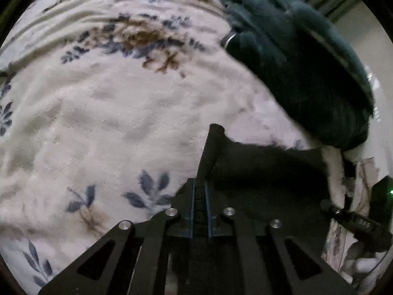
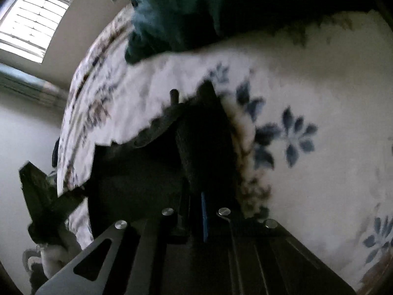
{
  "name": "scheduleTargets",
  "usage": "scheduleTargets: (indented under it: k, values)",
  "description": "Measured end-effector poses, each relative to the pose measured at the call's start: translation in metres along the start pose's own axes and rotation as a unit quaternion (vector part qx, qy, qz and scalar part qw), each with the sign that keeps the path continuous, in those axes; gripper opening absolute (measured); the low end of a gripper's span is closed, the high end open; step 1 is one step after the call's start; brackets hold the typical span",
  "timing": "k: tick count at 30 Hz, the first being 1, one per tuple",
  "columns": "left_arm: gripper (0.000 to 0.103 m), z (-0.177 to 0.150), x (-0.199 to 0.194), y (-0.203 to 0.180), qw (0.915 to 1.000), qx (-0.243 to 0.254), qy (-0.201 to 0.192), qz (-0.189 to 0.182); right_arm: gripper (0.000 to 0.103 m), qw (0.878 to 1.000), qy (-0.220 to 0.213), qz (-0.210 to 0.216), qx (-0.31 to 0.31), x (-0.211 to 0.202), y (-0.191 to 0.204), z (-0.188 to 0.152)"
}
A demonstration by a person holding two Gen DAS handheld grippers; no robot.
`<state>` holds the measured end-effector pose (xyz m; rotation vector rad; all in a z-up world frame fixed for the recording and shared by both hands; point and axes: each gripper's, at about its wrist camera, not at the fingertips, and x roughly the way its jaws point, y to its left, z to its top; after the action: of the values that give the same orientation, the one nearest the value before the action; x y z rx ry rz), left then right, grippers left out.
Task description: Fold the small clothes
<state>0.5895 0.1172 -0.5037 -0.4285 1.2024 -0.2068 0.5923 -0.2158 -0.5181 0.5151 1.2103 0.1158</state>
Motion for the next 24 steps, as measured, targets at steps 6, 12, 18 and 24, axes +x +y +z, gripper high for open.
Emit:
scheduleTargets:
  k: [6,12,18,24]
  values:
    - [0.010,0.016,0.014,0.021,0.9976,-0.053,0.035,-0.029,0.007,0.997,0.054,-0.052,-0.004,0.042,-0.011,0.008]
    - [0.049,-0.003,-0.030,0.018,0.9972,-0.058,0.016,-0.044,0.039,0.998,0.047,-0.024,0.037,0.013,-0.023,0.011]
    - [0.080,-0.101,-0.090,0.029,0.9847,-0.132,0.007,-0.113,0.073,0.995,0.087,0.039,0.034,-0.004,-0.040,-0.008]
    - [0.084,-0.235,-0.109,0.025,0.9505,-0.274,0.018,-0.146,0.092,0.990,0.129,0.060,-0.009,-0.037,-0.060,-0.046]
